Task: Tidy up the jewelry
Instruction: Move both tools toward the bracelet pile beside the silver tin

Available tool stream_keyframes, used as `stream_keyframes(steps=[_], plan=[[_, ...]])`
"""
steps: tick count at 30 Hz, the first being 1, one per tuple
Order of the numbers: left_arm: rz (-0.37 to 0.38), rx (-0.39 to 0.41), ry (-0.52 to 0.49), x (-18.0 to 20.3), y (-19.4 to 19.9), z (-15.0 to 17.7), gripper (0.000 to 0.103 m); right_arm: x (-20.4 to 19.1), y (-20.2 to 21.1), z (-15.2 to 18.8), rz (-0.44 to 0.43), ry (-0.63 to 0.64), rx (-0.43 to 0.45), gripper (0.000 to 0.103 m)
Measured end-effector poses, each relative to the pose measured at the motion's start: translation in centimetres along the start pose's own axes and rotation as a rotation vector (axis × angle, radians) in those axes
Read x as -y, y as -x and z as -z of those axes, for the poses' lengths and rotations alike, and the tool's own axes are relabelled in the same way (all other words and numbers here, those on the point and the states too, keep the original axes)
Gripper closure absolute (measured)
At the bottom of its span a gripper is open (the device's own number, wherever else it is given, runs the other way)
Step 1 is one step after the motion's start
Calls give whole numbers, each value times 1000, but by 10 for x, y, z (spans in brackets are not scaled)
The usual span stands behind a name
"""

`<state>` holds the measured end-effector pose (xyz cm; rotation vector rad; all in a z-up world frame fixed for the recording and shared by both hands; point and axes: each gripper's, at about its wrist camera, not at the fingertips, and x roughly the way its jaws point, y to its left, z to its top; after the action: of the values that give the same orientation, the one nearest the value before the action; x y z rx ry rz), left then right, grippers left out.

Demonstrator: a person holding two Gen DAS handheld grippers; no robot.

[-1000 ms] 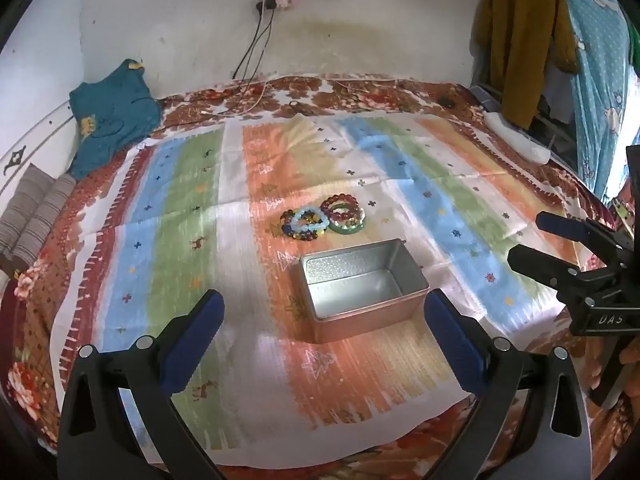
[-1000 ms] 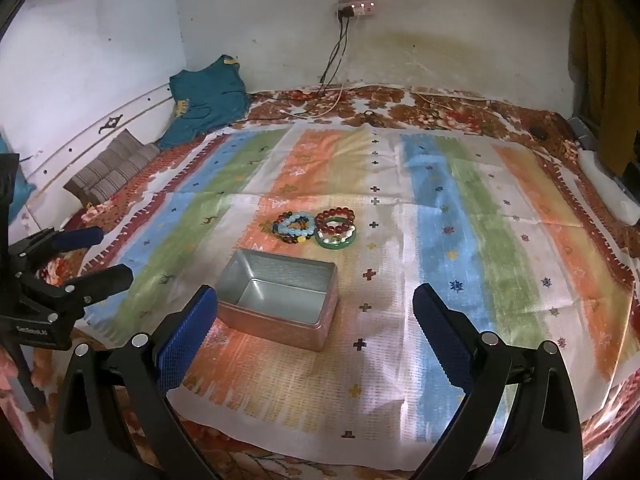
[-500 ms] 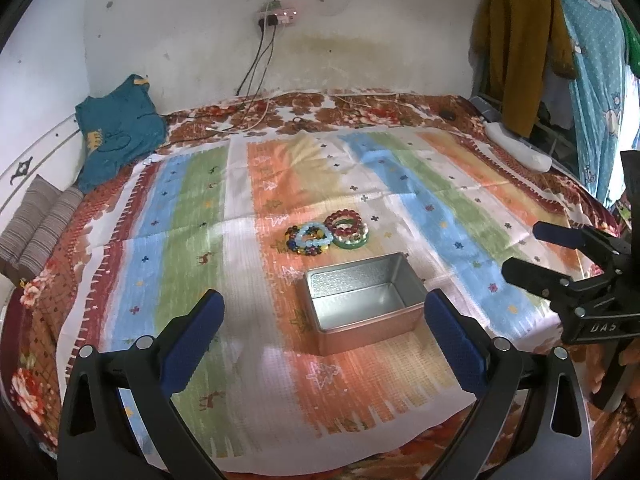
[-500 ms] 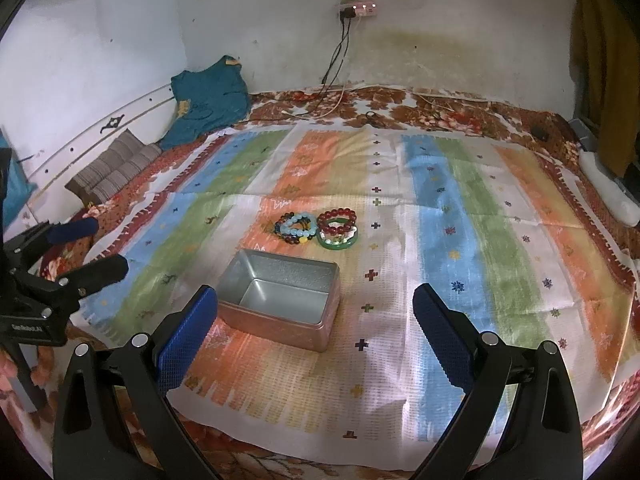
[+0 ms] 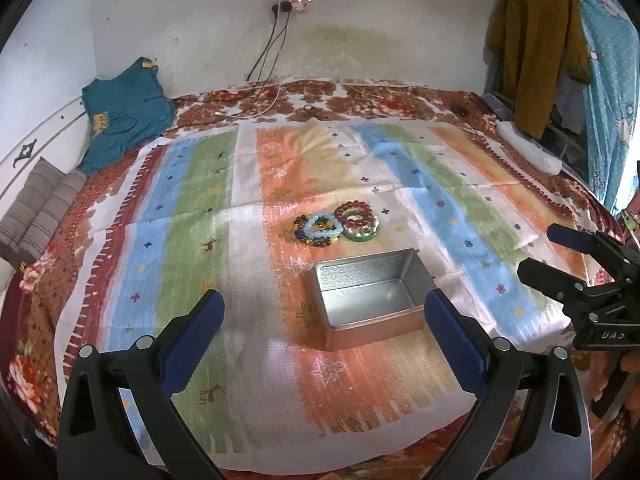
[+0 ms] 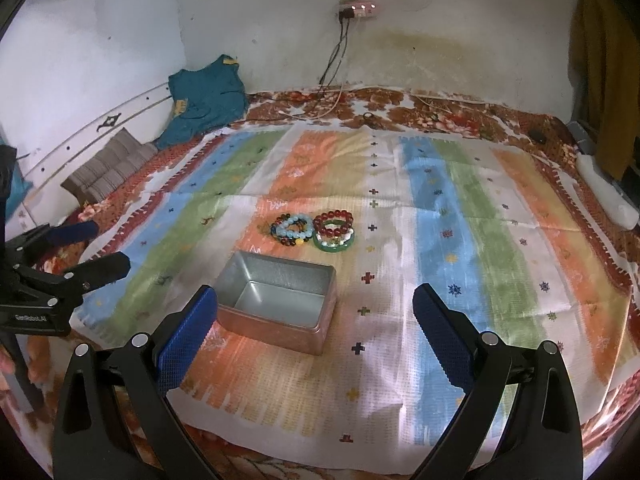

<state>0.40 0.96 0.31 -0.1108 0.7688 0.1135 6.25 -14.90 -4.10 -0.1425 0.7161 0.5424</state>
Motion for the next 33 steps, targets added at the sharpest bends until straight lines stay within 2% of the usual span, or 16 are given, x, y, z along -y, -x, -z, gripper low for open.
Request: stream_keyframes(steps=[4, 10, 12, 19, 33], plan=[[-15, -28, 17, -3, -11, -7, 5, 1, -14, -3, 13, 4, -39, 4], [-50, -22, 9, -7, -22, -19, 6, 12, -33, -14, 42, -11, -73, 4], [-42, -26, 12, -8, -27, -25, 6, 17, -38, -17, 46, -26, -84, 4], [-32, -80, 37, -9, -56, -47, 6, 30, -61, -36, 57, -60, -107, 4], [-48, -175, 66, -17, -96, -66, 6, 40, -105, -63, 69, -89, -153, 4]])
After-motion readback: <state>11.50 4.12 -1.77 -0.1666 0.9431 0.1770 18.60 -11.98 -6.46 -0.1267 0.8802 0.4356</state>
